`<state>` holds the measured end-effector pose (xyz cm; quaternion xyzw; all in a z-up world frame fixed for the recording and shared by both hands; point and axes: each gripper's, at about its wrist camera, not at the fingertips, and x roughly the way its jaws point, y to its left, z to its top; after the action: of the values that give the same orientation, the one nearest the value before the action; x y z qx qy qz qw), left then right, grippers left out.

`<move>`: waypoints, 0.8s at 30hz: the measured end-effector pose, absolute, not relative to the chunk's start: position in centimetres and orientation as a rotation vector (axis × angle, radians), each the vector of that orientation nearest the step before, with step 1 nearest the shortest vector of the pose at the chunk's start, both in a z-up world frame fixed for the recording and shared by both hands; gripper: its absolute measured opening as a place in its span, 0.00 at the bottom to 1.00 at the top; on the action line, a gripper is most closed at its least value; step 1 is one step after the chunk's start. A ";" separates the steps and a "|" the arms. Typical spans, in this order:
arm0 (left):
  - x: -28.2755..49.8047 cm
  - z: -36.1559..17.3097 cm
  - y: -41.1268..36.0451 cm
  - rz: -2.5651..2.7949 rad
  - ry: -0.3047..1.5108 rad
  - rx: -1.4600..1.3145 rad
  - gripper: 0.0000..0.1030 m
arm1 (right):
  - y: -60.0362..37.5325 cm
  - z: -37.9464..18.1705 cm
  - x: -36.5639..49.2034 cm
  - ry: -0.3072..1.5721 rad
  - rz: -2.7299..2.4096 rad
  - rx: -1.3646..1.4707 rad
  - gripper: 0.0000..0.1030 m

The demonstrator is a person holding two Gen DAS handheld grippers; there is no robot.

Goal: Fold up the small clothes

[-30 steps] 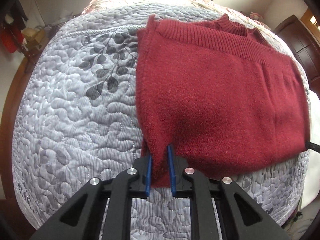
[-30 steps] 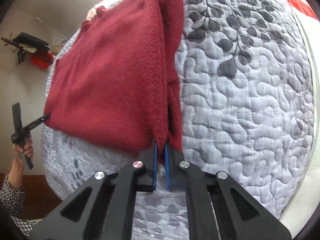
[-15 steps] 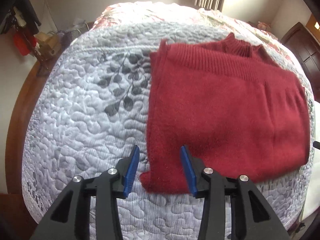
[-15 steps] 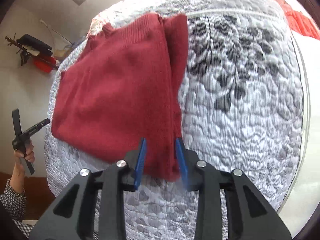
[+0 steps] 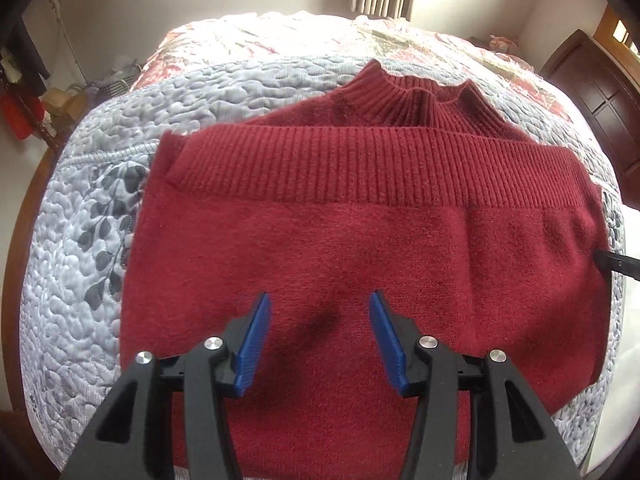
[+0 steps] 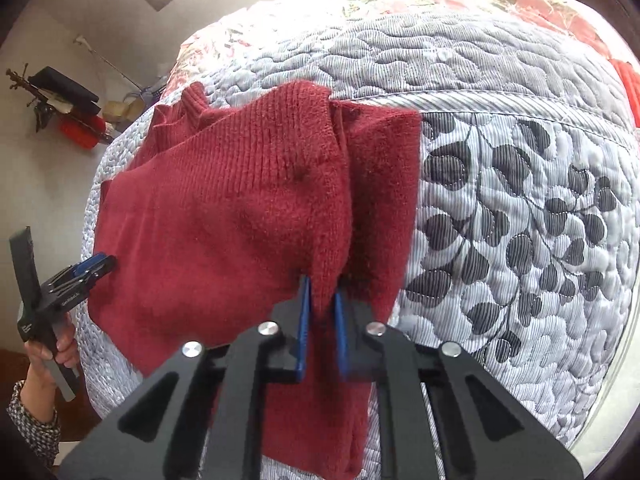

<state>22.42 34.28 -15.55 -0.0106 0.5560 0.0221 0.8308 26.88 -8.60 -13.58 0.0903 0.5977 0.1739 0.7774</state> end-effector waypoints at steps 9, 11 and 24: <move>22.9 -17.4 33.7 0.055 1.196 0.001 0.51 | -10.1 -15.7 26.7 1.325 0.319 0.204 0.05; 22.9 -17.2 33.5 0.057 1.194 0.015 0.51 | -10.0 -16.2 27.0 1.331 0.313 0.220 0.05; 21.0 -13.8 32.1 0.050 1.150 0.019 0.59 | -10.3 -13.4 20.7 1.308 0.358 0.208 0.39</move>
<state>21.03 32.07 -13.78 0.0092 0.5437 0.0238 0.8389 20.67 -10.31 -13.38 0.0963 0.6038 0.1651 0.7739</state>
